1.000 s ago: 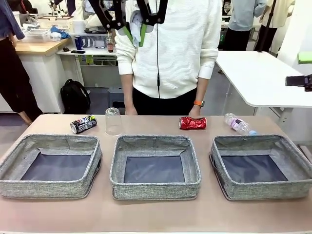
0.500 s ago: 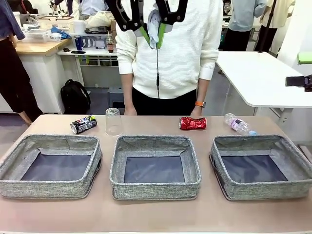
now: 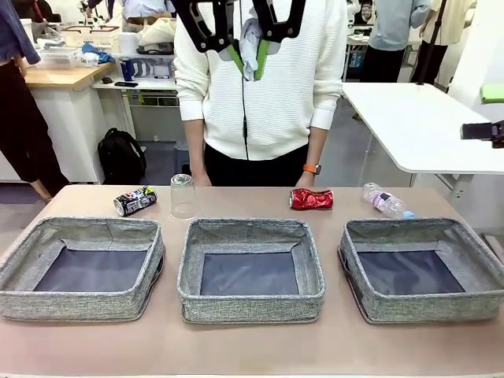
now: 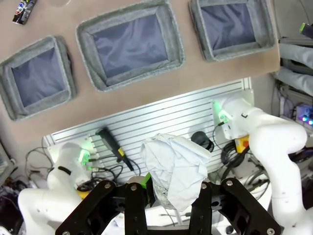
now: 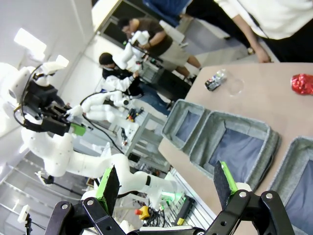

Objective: Sort the waste into the appropriate baskets.
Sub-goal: Pick up the waste item pointed out by the person, then place the picked waste into the Fabric basket indicated by the person.

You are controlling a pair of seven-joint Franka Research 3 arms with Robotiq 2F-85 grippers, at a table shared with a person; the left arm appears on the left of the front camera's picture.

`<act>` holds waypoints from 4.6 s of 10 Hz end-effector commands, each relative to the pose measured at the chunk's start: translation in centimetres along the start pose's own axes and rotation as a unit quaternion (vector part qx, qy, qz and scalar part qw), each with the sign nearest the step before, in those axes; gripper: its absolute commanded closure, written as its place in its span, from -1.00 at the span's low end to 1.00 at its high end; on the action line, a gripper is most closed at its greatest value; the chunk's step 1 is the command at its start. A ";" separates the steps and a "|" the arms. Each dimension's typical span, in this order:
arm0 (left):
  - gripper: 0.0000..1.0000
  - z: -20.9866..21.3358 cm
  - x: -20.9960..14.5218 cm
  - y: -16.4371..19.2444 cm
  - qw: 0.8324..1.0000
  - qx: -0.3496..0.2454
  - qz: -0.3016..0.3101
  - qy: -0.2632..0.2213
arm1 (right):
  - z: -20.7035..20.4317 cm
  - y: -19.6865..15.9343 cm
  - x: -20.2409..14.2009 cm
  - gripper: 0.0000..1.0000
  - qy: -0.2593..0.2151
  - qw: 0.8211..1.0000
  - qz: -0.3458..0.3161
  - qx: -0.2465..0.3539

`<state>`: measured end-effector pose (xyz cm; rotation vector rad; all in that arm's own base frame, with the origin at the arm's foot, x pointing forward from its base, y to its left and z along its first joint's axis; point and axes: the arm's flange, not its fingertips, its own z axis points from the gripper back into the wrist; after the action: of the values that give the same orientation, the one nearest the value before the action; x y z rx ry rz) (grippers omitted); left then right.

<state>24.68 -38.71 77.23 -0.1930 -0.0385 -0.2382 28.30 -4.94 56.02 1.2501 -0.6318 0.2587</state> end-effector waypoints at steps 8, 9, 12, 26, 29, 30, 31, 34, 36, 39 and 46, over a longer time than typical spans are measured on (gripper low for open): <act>0.81 0.3 -0.2 0.2 1.000 -0.001 0.004 -0.005 | -0.2 -0.1 0.3 -1.00 -0.009 1.000 0.013 0.012; 0.81 0.3 -0.2 0.2 1.000 -0.001 0.004 -0.005 | -0.2 -0.1 0.3 -1.00 -0.009 1.000 0.013 0.012; 0.81 0.3 -0.2 0.2 1.000 -0.001 0.004 -0.005 | -0.2 -0.1 0.3 -1.00 -0.009 1.000 0.013 0.012; 0.81 -2.3 1.1 0.2 0.999 0.027 -0.027 0.021 | -0.2 -0.1 0.3 -1.00 -0.009 1.000 0.013 0.012; 0.81 -12.5 1.4 1.2 0.996 0.031 -0.034 0.077 | -0.2 -0.1 0.3 -1.00 -0.009 1.000 0.013 0.012; 0.81 -15.7 1.6 1.3 0.996 0.014 -0.045 0.080 | -0.2 -0.1 0.3 -1.00 -0.009 1.000 0.013 0.012; 0.81 -18.5 1.7 1.7 0.998 0.007 -0.023 0.062 | -0.2 -0.1 0.3 -1.00 -0.009 1.000 0.013 0.012; 0.81 -26.6 2.9 2.9 0.997 0.028 0.066 0.034 | -0.2 -0.1 0.3 -1.00 -0.009 1.000 0.013 0.012; 0.81 -29.4 4.6 3.9 0.995 0.019 0.091 0.021 | -0.2 -0.1 0.3 -1.00 -0.009 1.000 0.013 0.012; 0.81 -30.3 5.1 4.7 0.991 0.042 0.127 -0.002 | -0.2 -0.1 0.3 -1.00 -0.009 1.000 0.013 0.012; -1.00 -29.9 5.1 5.1 0.987 0.059 0.147 -0.018 | -0.2 -0.1 0.3 -1.00 -0.009 1.000 0.013 0.012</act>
<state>31.56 -41.17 47.01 -0.0981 -0.0308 0.0198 28.30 -4.94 56.01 1.2497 -0.6316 0.2590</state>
